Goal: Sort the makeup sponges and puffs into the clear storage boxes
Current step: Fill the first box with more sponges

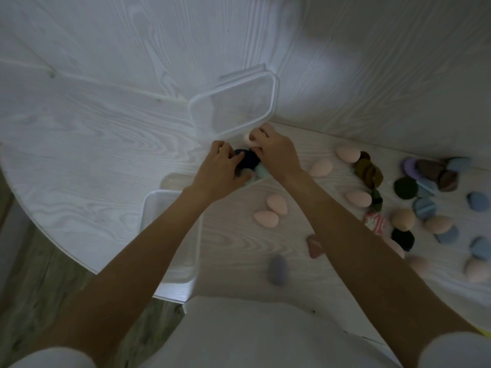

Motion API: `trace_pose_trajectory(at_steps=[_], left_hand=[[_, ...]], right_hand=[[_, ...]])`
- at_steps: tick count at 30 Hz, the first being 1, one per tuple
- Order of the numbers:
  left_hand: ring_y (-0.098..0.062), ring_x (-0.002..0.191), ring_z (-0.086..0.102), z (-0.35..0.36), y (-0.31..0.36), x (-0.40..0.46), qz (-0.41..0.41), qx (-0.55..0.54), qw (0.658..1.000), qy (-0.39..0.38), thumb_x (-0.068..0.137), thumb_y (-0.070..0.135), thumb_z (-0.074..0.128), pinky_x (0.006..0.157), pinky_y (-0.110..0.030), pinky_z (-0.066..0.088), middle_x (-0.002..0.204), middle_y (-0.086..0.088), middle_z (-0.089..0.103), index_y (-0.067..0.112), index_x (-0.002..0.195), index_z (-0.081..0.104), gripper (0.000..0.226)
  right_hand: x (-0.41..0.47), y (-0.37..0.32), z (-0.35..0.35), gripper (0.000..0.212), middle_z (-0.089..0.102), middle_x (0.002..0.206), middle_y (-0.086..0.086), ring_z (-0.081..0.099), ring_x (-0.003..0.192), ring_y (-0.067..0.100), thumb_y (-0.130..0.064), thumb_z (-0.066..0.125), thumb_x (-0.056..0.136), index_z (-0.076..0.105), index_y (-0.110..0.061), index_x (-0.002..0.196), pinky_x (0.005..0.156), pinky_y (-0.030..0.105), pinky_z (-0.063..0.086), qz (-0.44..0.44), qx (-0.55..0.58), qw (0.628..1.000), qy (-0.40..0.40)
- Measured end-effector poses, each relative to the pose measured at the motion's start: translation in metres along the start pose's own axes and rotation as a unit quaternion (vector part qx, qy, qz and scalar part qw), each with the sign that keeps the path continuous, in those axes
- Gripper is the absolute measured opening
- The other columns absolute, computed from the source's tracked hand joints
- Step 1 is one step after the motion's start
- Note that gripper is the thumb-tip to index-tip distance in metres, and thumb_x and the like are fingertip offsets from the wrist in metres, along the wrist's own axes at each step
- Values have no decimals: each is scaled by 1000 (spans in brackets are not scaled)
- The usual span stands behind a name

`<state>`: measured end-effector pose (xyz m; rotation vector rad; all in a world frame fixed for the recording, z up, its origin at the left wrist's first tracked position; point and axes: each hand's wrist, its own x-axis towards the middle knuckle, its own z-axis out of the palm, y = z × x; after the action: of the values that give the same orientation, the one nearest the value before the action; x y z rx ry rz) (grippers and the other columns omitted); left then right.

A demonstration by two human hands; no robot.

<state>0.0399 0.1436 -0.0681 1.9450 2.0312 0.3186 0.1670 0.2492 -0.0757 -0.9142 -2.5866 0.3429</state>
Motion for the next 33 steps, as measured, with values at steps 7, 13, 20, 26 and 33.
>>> trace_pose_trajectory(at_steps=[7,13,20,26,33], left_hand=[[-27,109,42,4,10,-10,-50,-59,996,-50,67,57,70,81,-34,43,124,-13,42,9,134,42,87],[-26,113,45,5,9,-18,-62,-68,995,-41,71,44,72,85,-37,45,126,-11,48,5,127,50,72],[-29,111,50,1,3,-20,-44,-88,993,-63,69,41,77,91,-35,41,128,-11,53,8,130,50,75],[-25,124,43,-7,0,-26,-23,-62,994,-87,74,42,73,100,-36,35,139,-7,46,12,138,41,77],[-19,140,22,-12,-8,-19,2,8,995,-100,78,39,68,114,-41,3,151,-3,29,16,145,26,82]], right_hand=[[9,3,-4,11,62,86,12,55,58,24,-13,58,85,62,-2,86,46,31,45,-132,51,989,-37],[18,0,-4,9,63,89,15,60,67,31,-5,59,82,66,-2,86,52,33,45,-101,6,981,-164],[32,-17,13,79,3,39,-10,21,36,13,-9,79,35,1,-22,44,51,18,29,-75,-168,965,-187],[13,-32,6,25,53,39,-2,53,40,15,-15,78,41,54,-21,38,57,20,37,67,-104,971,-206],[-32,-1,-42,25,66,108,9,60,96,22,-9,55,88,65,-10,111,82,33,48,123,147,980,-46]])
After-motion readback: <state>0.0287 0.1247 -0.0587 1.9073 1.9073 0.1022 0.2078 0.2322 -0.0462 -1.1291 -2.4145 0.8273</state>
